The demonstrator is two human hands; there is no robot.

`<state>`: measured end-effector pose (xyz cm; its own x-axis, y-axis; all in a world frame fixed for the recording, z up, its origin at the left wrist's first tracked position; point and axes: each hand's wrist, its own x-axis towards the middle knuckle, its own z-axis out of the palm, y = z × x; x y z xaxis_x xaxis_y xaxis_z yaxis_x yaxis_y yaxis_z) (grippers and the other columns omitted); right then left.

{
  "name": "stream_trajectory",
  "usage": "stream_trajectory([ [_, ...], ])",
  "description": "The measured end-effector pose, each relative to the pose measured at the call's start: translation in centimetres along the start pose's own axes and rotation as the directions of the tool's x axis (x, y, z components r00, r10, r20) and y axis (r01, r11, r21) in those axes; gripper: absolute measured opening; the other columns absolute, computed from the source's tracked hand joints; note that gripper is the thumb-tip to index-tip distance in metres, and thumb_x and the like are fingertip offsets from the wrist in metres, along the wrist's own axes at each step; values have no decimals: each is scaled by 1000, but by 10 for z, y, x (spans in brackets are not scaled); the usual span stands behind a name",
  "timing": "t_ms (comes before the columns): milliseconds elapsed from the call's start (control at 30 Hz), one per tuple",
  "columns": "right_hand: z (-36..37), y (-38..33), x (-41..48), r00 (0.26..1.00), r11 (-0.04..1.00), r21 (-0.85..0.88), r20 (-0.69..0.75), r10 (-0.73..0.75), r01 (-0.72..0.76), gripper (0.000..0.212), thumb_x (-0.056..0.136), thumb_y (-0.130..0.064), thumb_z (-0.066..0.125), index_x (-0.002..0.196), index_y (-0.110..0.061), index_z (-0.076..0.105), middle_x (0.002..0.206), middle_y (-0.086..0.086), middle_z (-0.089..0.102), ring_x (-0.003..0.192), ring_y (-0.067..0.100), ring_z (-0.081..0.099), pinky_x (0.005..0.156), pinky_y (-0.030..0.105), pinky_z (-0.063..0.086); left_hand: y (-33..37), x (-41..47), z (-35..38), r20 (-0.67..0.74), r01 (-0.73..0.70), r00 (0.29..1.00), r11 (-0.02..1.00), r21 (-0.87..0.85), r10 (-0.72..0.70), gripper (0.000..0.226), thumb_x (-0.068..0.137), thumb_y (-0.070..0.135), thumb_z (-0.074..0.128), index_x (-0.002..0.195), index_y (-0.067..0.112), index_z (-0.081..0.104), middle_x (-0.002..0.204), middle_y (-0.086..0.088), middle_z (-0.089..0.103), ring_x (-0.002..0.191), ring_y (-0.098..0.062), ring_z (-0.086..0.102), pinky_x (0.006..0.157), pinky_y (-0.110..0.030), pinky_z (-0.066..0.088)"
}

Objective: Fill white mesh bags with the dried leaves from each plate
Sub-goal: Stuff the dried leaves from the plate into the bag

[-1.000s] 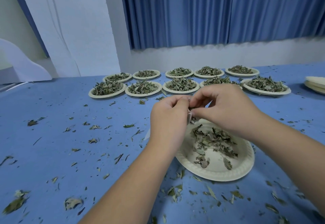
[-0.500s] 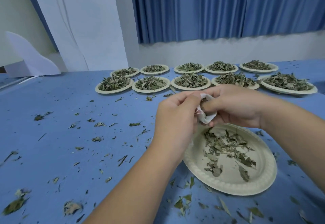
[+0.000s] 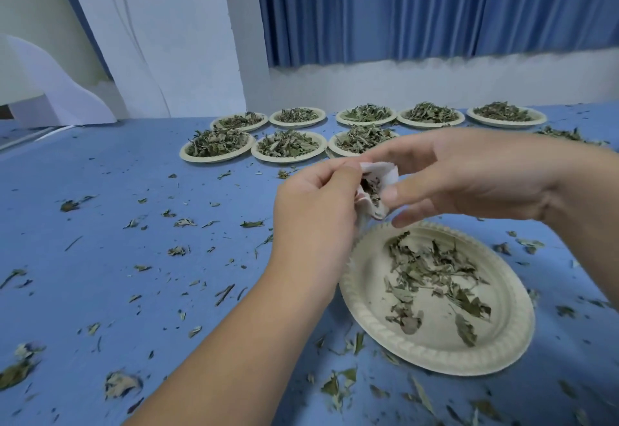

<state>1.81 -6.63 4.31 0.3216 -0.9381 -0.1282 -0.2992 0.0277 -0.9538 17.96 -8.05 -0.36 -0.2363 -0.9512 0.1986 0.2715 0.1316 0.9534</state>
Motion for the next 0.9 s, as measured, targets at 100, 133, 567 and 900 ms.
stream_trajectory([
  [100,7,0,1,996,997,-68,-85,-42,37,47,67,-1,81,102,-30,73,119,9,63,80,12,68,68,22,54,1,0,-2,-14,21,1000,998,-53,-22,21,95,9,55,93,7,76,44,8,38,32,-3,32,37,-15,33],
  [133,11,0,2,990,996,-74,-130,-60,50,45,68,2,79,100,-29,73,120,12,62,74,10,66,66,21,54,2,0,-2,-14,29,999,998,-64,-30,20,95,9,55,96,5,75,44,8,38,32,-3,32,36,-14,32],
  [567,21,-7,4,920,991,-129,-382,-90,44,35,71,4,72,99,-16,70,65,-1,63,58,13,59,57,21,54,3,-5,-3,5,2,1000,998,56,-3,18,90,18,63,82,18,78,47,11,47,33,-3,33,38,-13,30],
  [900,32,4,12,948,999,-44,-315,-33,20,21,78,-12,65,96,-18,72,70,1,68,58,12,63,52,20,48,5,-6,-2,7,21,1000,998,-65,-21,22,94,9,55,91,8,77,50,3,39,35,-6,25,36,-15,25],
])
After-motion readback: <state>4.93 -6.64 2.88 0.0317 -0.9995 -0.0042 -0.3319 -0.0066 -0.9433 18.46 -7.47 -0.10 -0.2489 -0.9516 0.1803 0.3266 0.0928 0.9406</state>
